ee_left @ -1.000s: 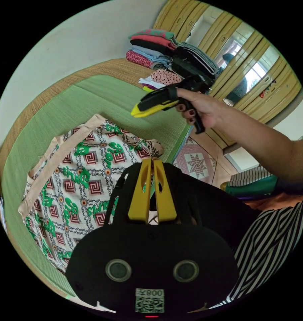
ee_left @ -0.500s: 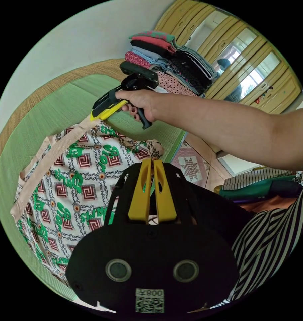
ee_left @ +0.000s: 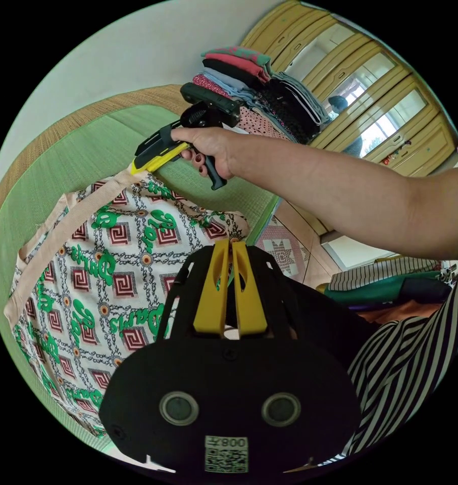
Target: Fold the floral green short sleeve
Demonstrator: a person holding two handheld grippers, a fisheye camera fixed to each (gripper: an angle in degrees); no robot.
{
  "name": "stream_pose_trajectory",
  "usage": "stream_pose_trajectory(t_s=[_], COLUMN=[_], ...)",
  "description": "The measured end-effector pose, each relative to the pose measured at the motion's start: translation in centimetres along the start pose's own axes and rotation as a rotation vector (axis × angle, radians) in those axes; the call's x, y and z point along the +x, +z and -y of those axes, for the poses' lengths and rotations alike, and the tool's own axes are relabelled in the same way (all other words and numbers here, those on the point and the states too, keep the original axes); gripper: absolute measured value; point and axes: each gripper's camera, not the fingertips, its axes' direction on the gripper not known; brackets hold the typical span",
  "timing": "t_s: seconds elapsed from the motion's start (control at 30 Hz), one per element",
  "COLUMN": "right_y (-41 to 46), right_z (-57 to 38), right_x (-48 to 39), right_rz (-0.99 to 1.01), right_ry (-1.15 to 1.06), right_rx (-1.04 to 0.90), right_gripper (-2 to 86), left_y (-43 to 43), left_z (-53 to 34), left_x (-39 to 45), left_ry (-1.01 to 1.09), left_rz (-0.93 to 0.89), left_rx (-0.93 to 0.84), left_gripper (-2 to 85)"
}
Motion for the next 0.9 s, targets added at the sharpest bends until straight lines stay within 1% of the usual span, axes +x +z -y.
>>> stream_pose_trajectory(t_s=[0.2, 0.53, 0.9], right_y=[-0.2, -0.7, -4.5], right_z=[0.8, 2.6, 3.1], right_x=[-0.4, -0.9, -2.2], right_rz=[0.017, 0.034, 0.146], right_ry=[0.004, 0.008, -0.001], right_rx=[0.003, -0.034, 0.046], right_gripper=[5.8, 1.7, 1.1], left_y=[0.1, 0.4, -1.4], left_z=[1.0, 1.8, 1.2], left_x=[-0.5, -1.1, -2.1], left_ry=[-0.008, -0.016, -0.033], left_rz=[-0.005, -0.025, -0.062], left_rx=[0.015, 0.026, 0.098], left_gripper=[0.8, 0.7, 0.7])
